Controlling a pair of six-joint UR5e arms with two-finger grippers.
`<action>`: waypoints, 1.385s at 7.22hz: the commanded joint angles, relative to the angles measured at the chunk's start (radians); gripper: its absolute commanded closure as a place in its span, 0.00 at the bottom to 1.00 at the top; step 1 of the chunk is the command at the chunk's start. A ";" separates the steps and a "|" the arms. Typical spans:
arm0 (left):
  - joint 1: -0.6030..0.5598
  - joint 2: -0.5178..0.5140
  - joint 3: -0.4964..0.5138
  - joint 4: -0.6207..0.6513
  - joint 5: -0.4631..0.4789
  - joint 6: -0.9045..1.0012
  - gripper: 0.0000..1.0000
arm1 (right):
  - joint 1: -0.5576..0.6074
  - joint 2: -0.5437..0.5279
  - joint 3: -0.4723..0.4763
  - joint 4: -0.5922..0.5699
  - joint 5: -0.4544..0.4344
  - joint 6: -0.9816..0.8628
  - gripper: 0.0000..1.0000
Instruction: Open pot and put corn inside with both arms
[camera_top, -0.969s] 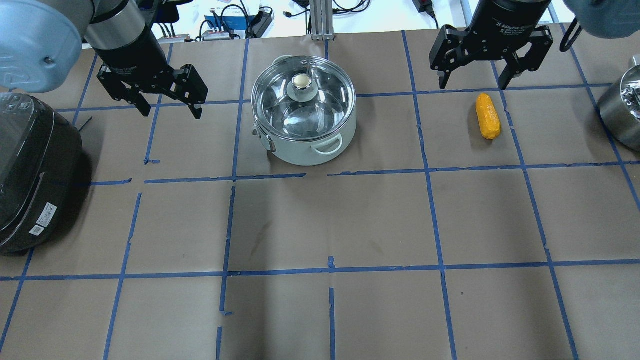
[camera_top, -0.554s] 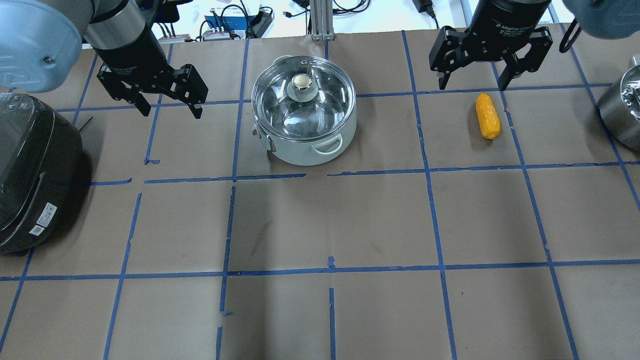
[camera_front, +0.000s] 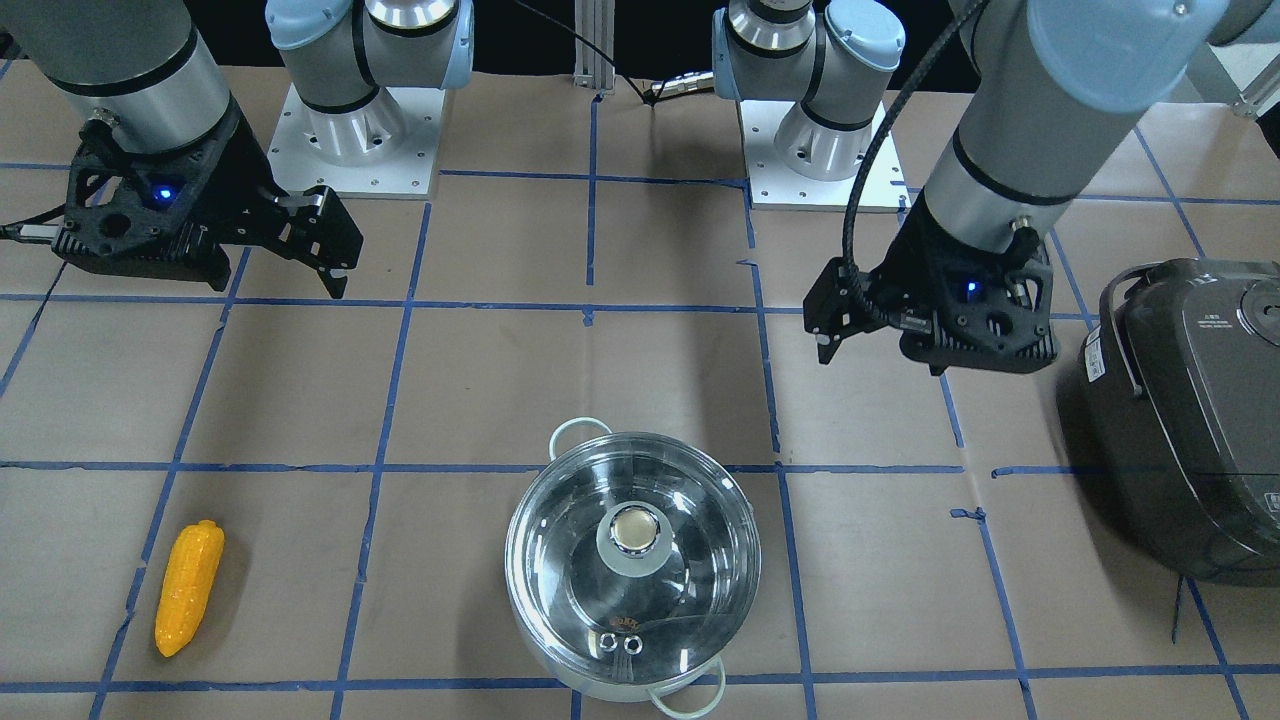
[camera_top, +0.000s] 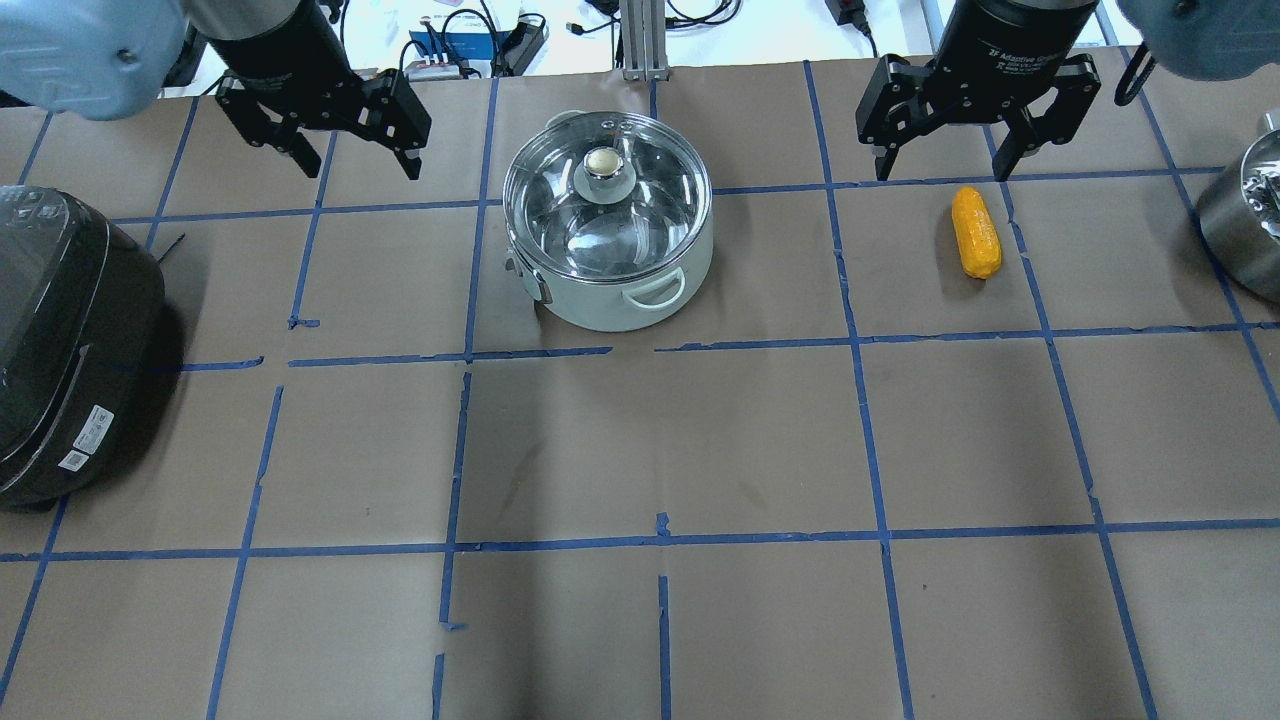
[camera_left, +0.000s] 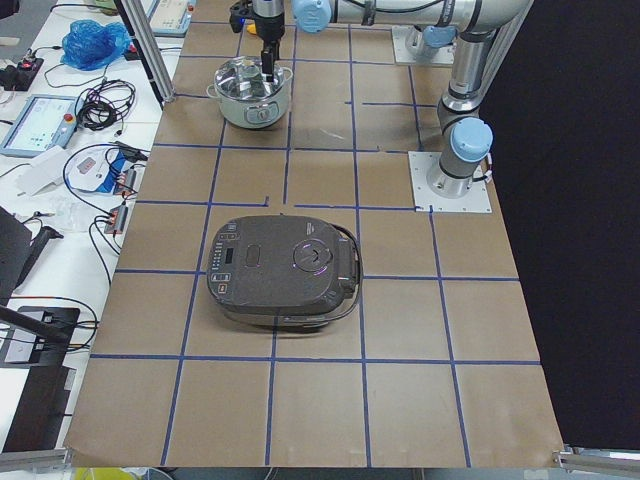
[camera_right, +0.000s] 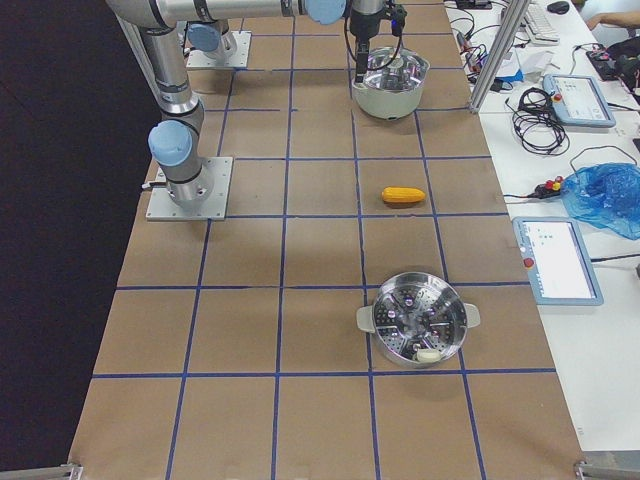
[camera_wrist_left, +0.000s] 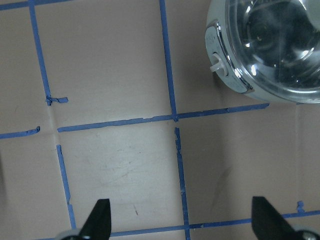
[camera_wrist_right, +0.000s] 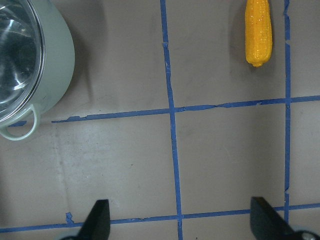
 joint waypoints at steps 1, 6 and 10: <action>-0.038 -0.173 0.146 0.035 -0.039 -0.035 0.00 | -0.021 0.128 -0.010 -0.070 -0.010 -0.073 0.00; -0.165 -0.439 0.292 0.251 -0.039 -0.194 0.00 | -0.193 0.555 -0.134 -0.384 -0.060 -0.291 0.05; -0.207 -0.426 0.312 0.189 -0.027 -0.195 0.00 | -0.251 0.566 -0.008 -0.472 0.026 -0.335 0.31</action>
